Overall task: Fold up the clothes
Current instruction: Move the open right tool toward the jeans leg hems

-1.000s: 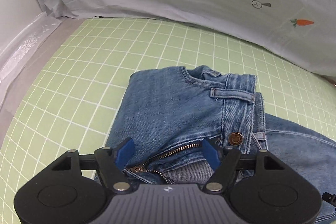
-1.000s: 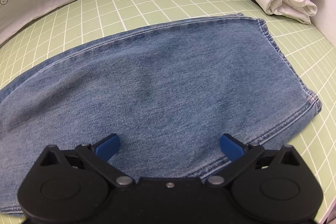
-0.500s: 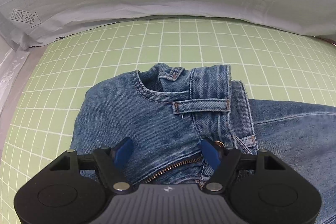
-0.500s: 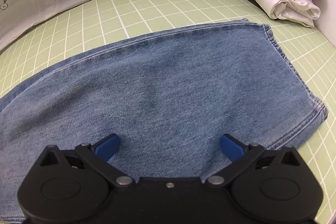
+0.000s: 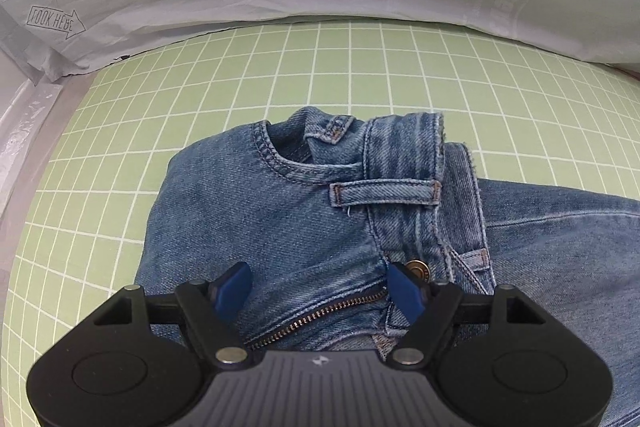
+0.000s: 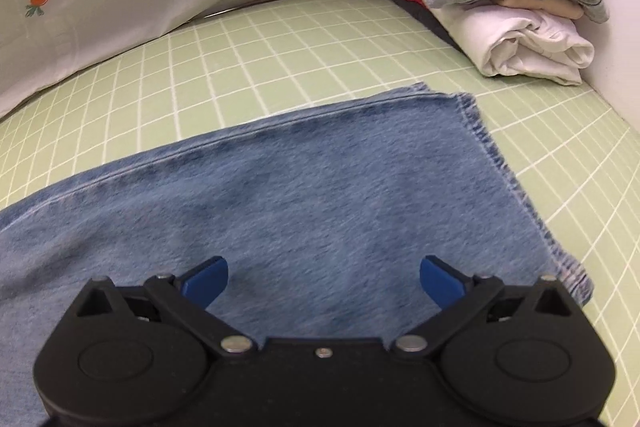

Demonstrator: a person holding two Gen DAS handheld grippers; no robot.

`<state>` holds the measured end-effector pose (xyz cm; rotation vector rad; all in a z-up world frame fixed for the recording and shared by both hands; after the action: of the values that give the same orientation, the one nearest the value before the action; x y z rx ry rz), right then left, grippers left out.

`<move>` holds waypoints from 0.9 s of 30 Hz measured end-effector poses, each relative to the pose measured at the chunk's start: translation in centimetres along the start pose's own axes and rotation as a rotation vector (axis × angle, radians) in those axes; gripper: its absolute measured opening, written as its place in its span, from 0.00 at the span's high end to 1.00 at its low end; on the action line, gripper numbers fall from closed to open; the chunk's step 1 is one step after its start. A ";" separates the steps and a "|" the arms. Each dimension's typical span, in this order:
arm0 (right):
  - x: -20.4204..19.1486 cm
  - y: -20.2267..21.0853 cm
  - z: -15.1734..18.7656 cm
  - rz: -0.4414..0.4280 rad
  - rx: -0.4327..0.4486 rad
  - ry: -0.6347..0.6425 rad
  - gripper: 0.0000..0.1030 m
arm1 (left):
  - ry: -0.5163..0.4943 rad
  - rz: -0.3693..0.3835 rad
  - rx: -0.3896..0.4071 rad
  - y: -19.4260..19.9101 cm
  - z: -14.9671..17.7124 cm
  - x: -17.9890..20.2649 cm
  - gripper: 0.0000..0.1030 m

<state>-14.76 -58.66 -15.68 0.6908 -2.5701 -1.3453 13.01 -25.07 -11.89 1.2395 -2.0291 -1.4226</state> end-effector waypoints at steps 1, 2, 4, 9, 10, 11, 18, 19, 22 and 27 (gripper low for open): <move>0.9 -0.3 -0.4 0.007 0.008 -0.019 0.00 | -0.004 -0.004 -0.003 0.1 0.0 0.1 0.26; 1.8 -0.7 -0.7 0.012 0.016 -0.039 0.00 | -0.006 -0.006 -0.008 0.0 0.0 0.1 0.26; 3.6 -1.3 -1.5 0.022 0.033 -0.081 0.00 | -0.013 -0.011 -0.020 0.1 -0.1 0.3 0.26; 7.4 -2.9 -3.0 0.009 0.068 -0.138 0.00 | -0.030 -0.036 -0.053 0.2 -0.5 0.9 0.26; 7.7 -3.1 -3.1 0.000 0.073 -0.128 0.00 | -0.034 -0.043 -0.057 0.2 -0.6 1.0 0.26; 7.9 -3.4 -3.3 -0.005 0.077 -0.112 0.00 | -0.038 -0.052 -0.061 0.2 -0.6 1.2 0.26; 8.4 -4.9 -4.0 -0.058 0.113 -0.009 0.00 | -0.073 -0.112 -0.081 0.4 -0.8 2.2 0.23; 8.7 -5.0 -4.1 -0.071 0.116 -0.023 0.00 | -0.078 -0.116 -0.082 0.4 -0.8 2.3 0.23; 8.8 -5.3 -4.2 -0.088 0.132 -0.008 0.00 | -0.086 -0.124 -0.088 0.5 -0.9 2.3 0.23; 8.4 -5.3 -4.6 -0.087 0.107 -0.005 0.00 | -0.111 -0.141 -0.096 0.3 -1.0 2.5 0.23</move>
<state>-18.87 -68.60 -17.91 0.8274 -2.6610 -1.2423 12.23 -27.66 -11.63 1.3124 -1.9515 -1.6681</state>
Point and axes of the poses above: each gripper's, at about its wrist camera, not at the fingertips, and y roughly against the way its jaws point, x to its right, z to its underside, the point moved 1 cm from there along -y, roughly the way its jaws point, and after that the axes turned 9 degrees about -y, right-handed, at the moved point
